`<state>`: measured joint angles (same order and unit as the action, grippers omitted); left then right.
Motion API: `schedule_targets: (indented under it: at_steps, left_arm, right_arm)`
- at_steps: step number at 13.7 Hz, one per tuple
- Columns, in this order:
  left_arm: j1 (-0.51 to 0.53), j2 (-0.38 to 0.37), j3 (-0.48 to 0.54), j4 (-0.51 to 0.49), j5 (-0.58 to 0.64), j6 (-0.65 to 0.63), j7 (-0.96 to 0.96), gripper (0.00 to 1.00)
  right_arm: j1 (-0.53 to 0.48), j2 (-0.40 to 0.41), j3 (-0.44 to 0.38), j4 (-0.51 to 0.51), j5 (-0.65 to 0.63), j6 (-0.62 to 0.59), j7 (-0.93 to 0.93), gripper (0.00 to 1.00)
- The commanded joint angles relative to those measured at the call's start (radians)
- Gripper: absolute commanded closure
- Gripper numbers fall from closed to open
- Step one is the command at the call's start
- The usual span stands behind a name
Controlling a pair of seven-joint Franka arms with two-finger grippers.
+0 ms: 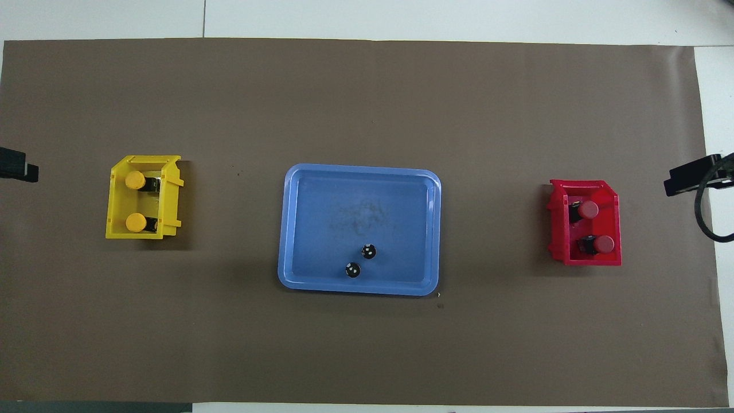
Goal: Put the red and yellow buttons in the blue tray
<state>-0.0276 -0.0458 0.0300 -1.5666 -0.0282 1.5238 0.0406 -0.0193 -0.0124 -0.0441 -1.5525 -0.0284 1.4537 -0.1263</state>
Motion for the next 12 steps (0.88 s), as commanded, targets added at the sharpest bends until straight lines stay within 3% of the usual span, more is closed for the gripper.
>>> schedule_targets:
  at_steps: [1, 10, 12]
  left_arm:
    - [0.008, -0.022, -0.005, -0.023, 0.016, -0.007, 0.005, 0.0]
    - [0.008, -0.022, -0.005, -0.023, 0.016, -0.007, 0.005, 0.0]
    - [0.008, -0.022, -0.005, -0.021, 0.016, -0.007, 0.005, 0.0]
  right_arm:
    - [-0.005, -0.009, 0.003, -0.009, -0.004, 0.007, 0.01, 0.0]
    - [-0.014, -0.023, -0.003, -0.037, 0.007, 0.031, 0.002, 0.0]
    - [-0.005, -0.032, -0.003, -0.085, 0.007, 0.121, 0.002, 0.0]
